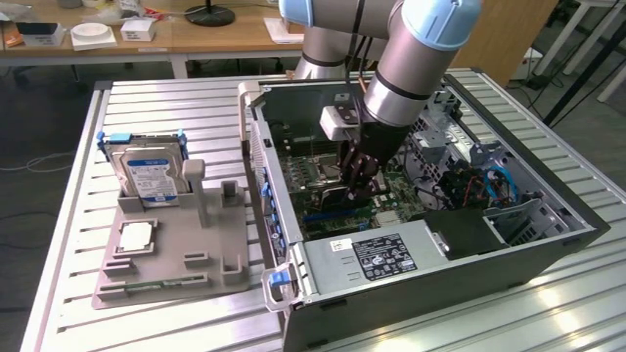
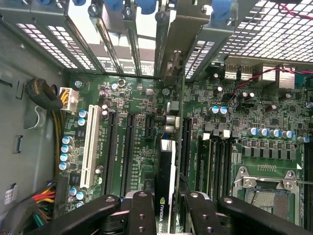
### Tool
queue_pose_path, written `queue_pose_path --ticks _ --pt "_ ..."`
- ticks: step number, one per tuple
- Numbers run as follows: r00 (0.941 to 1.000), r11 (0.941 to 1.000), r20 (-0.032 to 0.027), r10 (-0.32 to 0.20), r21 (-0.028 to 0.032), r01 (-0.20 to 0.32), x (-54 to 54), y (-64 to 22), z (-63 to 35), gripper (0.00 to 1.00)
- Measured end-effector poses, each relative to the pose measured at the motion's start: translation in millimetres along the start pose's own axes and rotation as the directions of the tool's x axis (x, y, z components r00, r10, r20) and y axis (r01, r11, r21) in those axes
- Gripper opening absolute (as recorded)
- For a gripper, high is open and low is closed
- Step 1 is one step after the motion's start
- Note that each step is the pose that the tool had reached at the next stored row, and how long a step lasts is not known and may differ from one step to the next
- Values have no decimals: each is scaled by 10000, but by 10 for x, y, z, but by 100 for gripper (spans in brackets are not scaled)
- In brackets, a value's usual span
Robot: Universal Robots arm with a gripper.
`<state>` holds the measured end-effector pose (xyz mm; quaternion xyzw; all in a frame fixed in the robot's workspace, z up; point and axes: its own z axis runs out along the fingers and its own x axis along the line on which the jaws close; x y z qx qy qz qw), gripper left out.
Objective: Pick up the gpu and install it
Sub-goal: 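Insert the gpu into the slot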
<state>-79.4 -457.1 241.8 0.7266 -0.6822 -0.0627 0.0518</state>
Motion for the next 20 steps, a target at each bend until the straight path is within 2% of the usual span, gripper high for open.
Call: queue_pose_path --ticks 9,16,20 --pt "10000 10000 -2 23 1 -23 -1 3 -17 28" --pt "10000 10000 -16 26 67 -26 1 0 21 28" --pt "10000 10000 -15 25 70 -25 0 -1 23 28"
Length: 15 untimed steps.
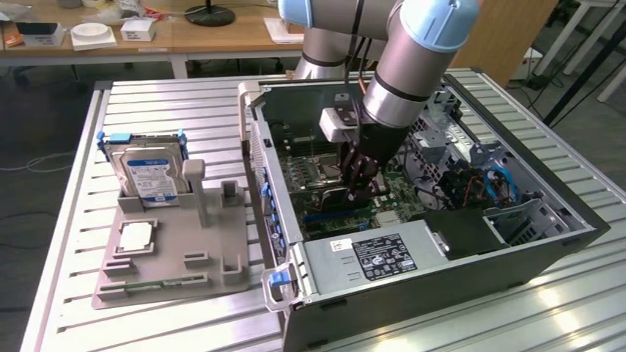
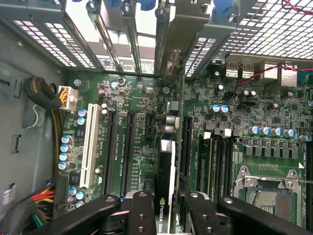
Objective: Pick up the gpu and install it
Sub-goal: 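Insert the gpu into the slot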
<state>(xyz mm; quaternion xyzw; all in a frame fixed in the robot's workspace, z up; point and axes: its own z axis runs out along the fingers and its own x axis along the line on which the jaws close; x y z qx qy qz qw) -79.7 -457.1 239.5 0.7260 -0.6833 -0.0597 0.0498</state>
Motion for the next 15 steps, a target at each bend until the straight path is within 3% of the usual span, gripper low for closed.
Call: queue_pose_path --ticks 10,13,15 --pt "10000 10000 2 1 10 -1 -1 13 4 28" --pt "10000 10000 -11 0 47 0 -1 27 12 28" --pt "10000 9999 -17 3 117 -3 -2 28 30 28"
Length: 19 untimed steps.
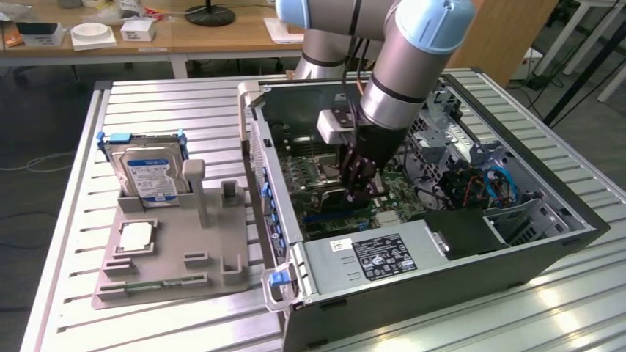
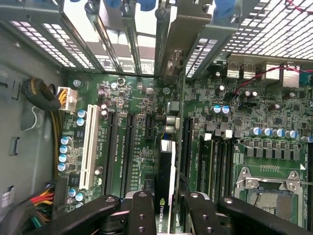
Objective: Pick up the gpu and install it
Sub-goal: 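Insert the gpu into the slot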
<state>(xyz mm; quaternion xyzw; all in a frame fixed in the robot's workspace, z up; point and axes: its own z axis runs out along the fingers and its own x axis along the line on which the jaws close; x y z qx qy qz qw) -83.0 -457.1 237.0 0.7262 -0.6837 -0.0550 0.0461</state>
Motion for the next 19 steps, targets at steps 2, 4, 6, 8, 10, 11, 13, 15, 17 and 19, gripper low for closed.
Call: queue_pose_path --ticks 2,4,6,8,10,11,13,15,17,19 --pt "10000 10000 -9 -1 57 1 1 -2 13 28" --pt "10000 10000 -11 -3 66 3 1 -3 15 28" --pt "10000 10000 -7 -3 72 3 0 -1 18 28" --pt "10000 10000 -5 -5 76 5 -1 7 20 28" --pt "10000 10000 -6 -6 74 6 -1 19 21 28" --pt "10000 10000 -7 -5 72 5 -1 24 21 28" --pt "10000 10000 -8 -5 86 5 -1 32 26 28" --pt "10000 9999 -14 -7 136 7 -1 40 35 28" --pt "10000 9998 -17 -7 180 7 -1 49 48 28" --pt "10000 9998 -15 -9 195 9 -3 55 54 28"
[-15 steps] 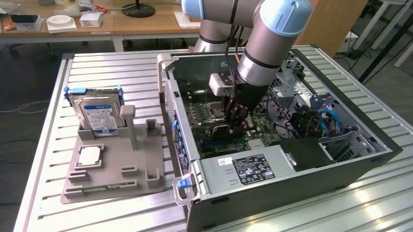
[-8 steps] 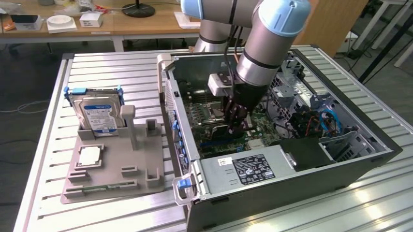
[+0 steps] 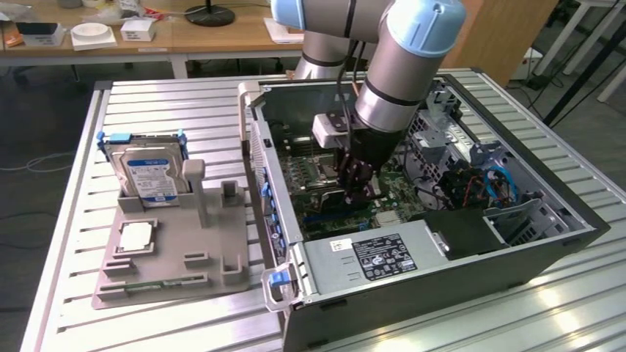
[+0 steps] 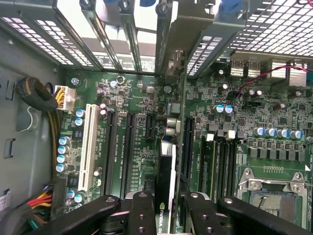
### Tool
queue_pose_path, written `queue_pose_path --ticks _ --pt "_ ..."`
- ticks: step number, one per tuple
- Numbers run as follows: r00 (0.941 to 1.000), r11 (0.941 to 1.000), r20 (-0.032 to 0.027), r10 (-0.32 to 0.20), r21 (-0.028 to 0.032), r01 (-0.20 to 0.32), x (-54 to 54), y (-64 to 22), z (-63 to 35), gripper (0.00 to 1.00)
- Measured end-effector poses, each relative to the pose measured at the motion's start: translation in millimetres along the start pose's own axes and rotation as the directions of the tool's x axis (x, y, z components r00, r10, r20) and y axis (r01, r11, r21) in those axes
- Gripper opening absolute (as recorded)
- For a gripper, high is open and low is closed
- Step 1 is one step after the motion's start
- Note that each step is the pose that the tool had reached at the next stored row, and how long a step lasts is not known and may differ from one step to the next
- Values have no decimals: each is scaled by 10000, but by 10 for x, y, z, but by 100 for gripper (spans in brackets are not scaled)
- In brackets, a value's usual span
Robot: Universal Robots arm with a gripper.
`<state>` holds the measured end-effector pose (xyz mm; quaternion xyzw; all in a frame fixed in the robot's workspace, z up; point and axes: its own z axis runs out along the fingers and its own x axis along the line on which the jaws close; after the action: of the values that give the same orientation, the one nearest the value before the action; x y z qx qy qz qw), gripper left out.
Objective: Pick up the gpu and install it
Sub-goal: 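Insert the gpu into the slot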
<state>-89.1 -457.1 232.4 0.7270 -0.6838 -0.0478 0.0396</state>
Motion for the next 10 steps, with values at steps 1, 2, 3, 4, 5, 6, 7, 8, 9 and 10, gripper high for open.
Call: queue_pose_path --ticks 1,2,3,4,5,6,7,8,9,10 --pt "10000 10000 0 -1 0 1 0 0 0 28" --pt "10000 10000 0 -1 0 1 0 1 1 28" --pt "10000 10000 -1 0 1 0 0 1 1 28" --pt "10000 10000 -2 2 0 -2 0 2 1 28" --pt "10000 10000 -3 1 0 -1 0 2 1 28" --pt "10000 10000 -4 2 0 -2 0 2 1 28" --pt "10000 10000 -5 2 0 -2 0 2 1 28" --pt "10000 10000 -5 2 0 -2 0 2 1 28" --pt "10000 10000 -6 2 1 -2 0 2 1 28" --pt "10000 10000 -7 2 0 -2 0 2 1 28"
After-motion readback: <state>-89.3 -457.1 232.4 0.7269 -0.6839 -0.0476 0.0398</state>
